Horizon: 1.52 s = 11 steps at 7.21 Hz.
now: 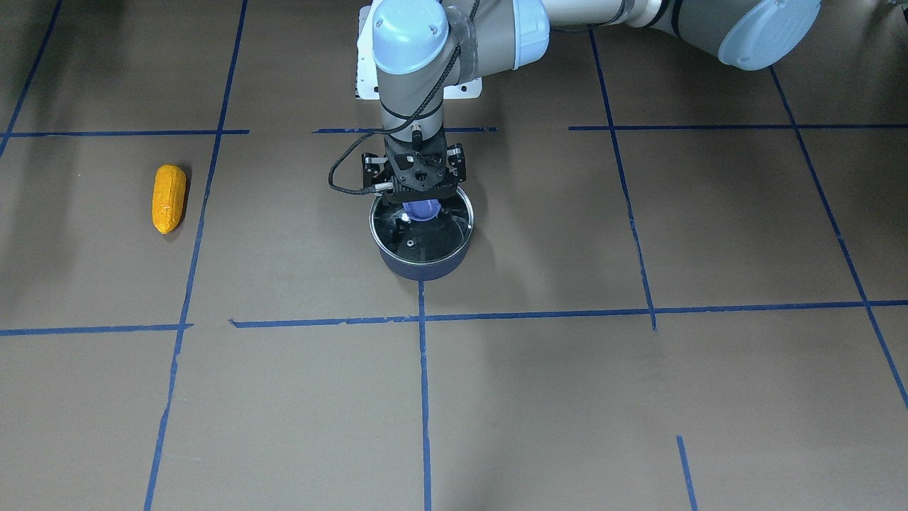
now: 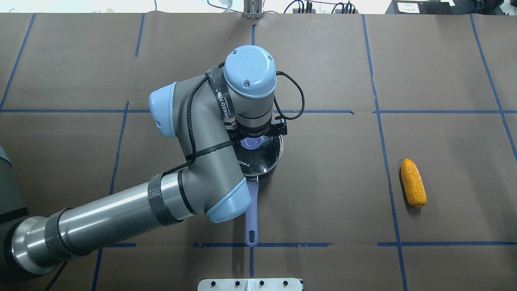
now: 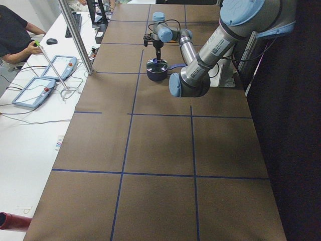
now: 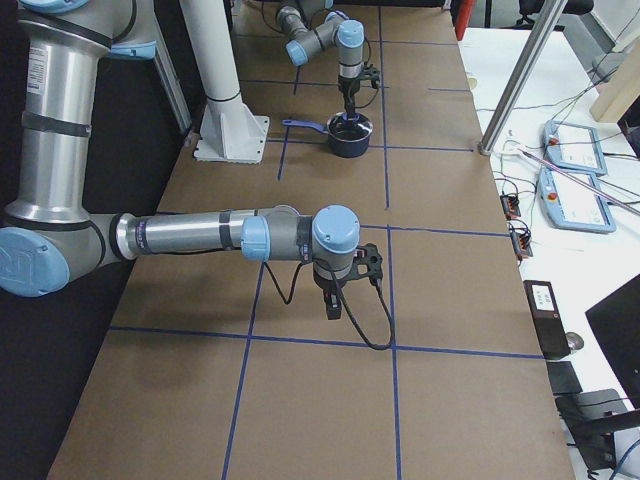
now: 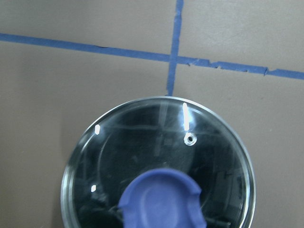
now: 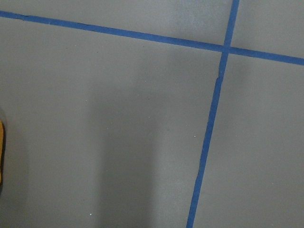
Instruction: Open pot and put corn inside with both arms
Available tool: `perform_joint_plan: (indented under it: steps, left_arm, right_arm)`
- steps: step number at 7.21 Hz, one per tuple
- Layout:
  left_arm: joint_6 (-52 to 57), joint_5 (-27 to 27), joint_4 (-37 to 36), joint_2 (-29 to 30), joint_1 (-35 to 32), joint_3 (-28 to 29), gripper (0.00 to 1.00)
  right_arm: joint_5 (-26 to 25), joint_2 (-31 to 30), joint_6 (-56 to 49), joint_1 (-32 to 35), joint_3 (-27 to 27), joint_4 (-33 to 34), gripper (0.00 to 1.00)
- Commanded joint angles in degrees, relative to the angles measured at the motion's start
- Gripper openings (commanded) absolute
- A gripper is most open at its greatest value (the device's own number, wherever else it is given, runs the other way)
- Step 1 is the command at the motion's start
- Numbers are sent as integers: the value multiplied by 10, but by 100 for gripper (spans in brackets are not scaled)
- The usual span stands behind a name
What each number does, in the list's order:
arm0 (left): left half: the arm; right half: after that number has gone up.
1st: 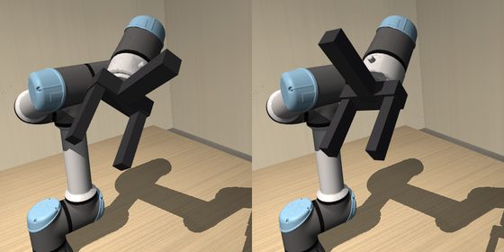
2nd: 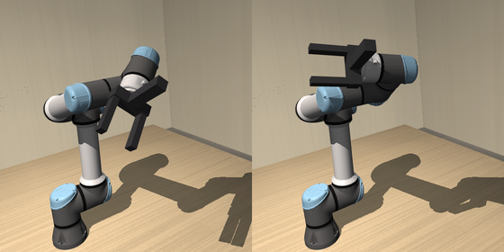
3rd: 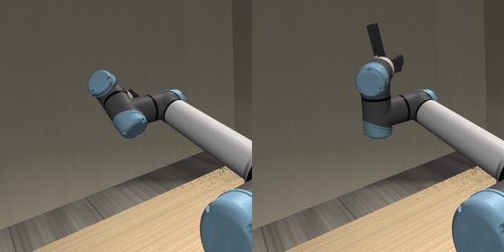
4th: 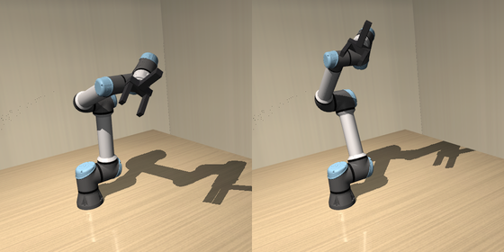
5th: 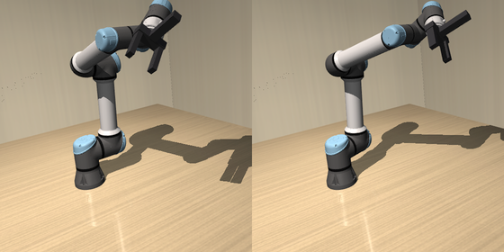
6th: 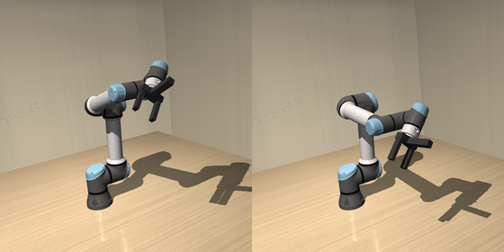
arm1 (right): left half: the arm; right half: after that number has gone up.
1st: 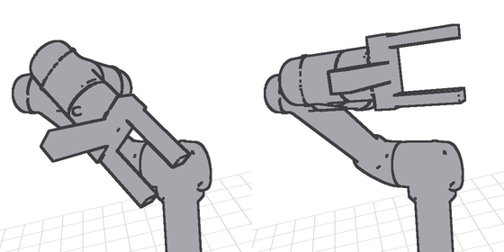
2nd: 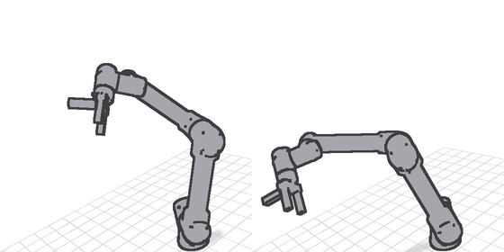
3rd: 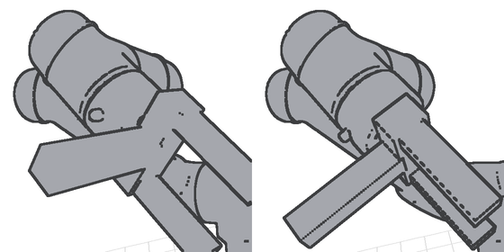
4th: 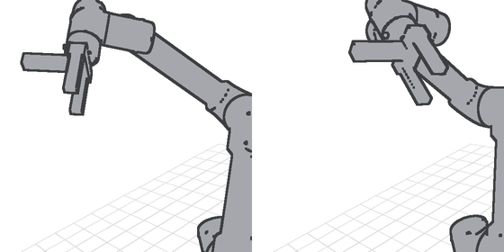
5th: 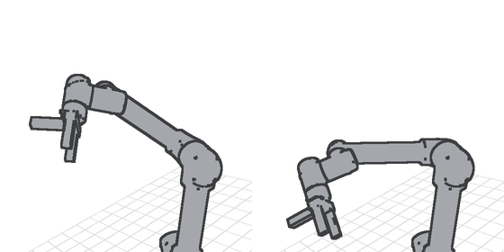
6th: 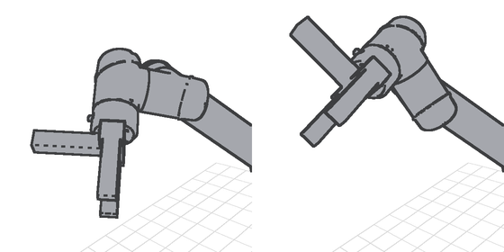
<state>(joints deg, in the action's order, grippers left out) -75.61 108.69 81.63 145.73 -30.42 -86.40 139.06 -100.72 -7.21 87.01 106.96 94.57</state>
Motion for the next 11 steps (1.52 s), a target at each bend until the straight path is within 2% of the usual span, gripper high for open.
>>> perform_joint_plan:
  steps: [1,2,3,4,6,7,9,11]
  left_arm:
    - [4,-2,4,0,0,15,97]
    - [4,-5,4,1,-1,18,91]
    - [4,-7,3,1,-1,18,81]
    - [4,-7,3,0,-1,17,66]
    - [5,-8,0,-2,-1,9,24]
    - [4,-8,-4,-2,-2,-8,8]
    - [8,-7,-49,-15,-28,-89,7]
    - [79,-5,-58,-153,-56,-236,6]
  right_arm:
    - [0,0,0,0,0,0,100]
    - [1,0,0,0,0,0,100]
    - [1,0,0,0,0,0,100]
    - [0,0,0,0,0,0,100]
    - [1,0,1,0,0,0,100]
    - [0,0,1,0,0,0,100]
    - [0,0,1,0,0,0,100]
    - [0,0,2,0,-1,1,100]
